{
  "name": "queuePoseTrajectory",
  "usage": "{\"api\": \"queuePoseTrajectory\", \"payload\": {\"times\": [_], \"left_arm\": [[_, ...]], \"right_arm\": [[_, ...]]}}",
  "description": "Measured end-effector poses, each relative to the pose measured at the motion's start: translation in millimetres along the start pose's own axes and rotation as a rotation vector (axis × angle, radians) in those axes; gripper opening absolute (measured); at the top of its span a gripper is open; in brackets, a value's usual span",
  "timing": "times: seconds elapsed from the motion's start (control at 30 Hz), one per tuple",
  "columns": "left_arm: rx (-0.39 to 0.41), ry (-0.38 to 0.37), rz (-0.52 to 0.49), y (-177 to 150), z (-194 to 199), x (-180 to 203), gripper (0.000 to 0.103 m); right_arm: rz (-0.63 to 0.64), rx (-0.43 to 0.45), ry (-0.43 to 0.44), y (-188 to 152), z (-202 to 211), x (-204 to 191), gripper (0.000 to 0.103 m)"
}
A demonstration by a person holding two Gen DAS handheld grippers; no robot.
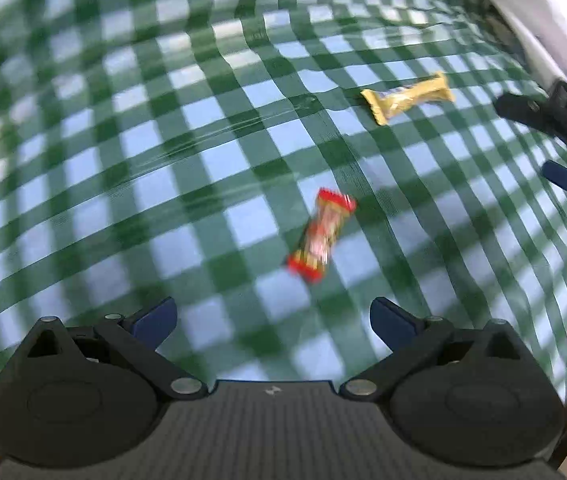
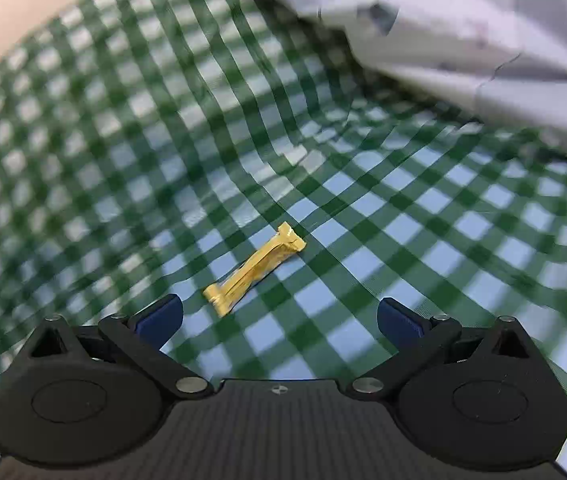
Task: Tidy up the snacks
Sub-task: 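Grasp the red-wrapped candy with the left tool while the right tool grasps the yellow bar, then carry the red candy and yellow bar over the box with both tools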
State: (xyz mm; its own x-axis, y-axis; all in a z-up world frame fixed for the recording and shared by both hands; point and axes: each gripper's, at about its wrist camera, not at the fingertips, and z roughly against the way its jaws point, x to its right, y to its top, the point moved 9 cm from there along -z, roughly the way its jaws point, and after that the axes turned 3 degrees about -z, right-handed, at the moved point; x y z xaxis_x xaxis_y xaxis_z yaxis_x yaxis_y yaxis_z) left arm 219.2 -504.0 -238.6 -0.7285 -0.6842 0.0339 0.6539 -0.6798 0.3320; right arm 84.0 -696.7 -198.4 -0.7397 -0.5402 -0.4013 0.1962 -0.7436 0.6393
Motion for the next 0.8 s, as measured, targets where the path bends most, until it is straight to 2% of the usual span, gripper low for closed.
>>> {"api": "queuePoseTrajectory", "payload": {"times": [0.1,0.23,0.3,0.33,0.37,0.4,0.47,0.6,0.73,0.8], "left_arm": [[-0.007,-0.02,0.004,20,-33,4,0.102],[0.001,-0.015,-0.014,33,-52,7,0.092],[0.04,-0.004,-0.025,37,-48,6,0.068],[0.064,-0.02,-0.046,40,-44,7,0.022],[0.058,-0.067,-0.048,40,-42,7,0.02],[0.048,-0.116,-0.002,39,-40,2,0.019],[0.08,-0.156,0.041,39,-33,-8,0.018],[0.114,-0.155,0.086,31,-11,-25,0.018],[0.141,-0.131,0.117,9,26,-40,0.018],[0.167,-0.092,0.115,-10,50,-48,0.018]], "right_arm": [[-0.024,-0.011,-0.01,12,-60,-9,0.103],[-0.029,-0.04,-0.042,14,-120,-23,0.103],[0.015,-0.053,-0.075,10,-140,-29,0.102],[0.068,-0.026,-0.1,9,-140,-33,0.099],[0.128,0.003,-0.11,8,-139,-38,0.067],[0.158,0.007,-0.088,6,-136,-41,0.023],[0.112,-0.023,-0.037,0,-129,-36,0.015],[0.084,0.012,-0.031,-5,-94,-23,0.012],[0.067,0.04,0.032,-16,-39,-22,0.012],[0.071,0.055,0.076,-29,-5,-27,0.012]]}}
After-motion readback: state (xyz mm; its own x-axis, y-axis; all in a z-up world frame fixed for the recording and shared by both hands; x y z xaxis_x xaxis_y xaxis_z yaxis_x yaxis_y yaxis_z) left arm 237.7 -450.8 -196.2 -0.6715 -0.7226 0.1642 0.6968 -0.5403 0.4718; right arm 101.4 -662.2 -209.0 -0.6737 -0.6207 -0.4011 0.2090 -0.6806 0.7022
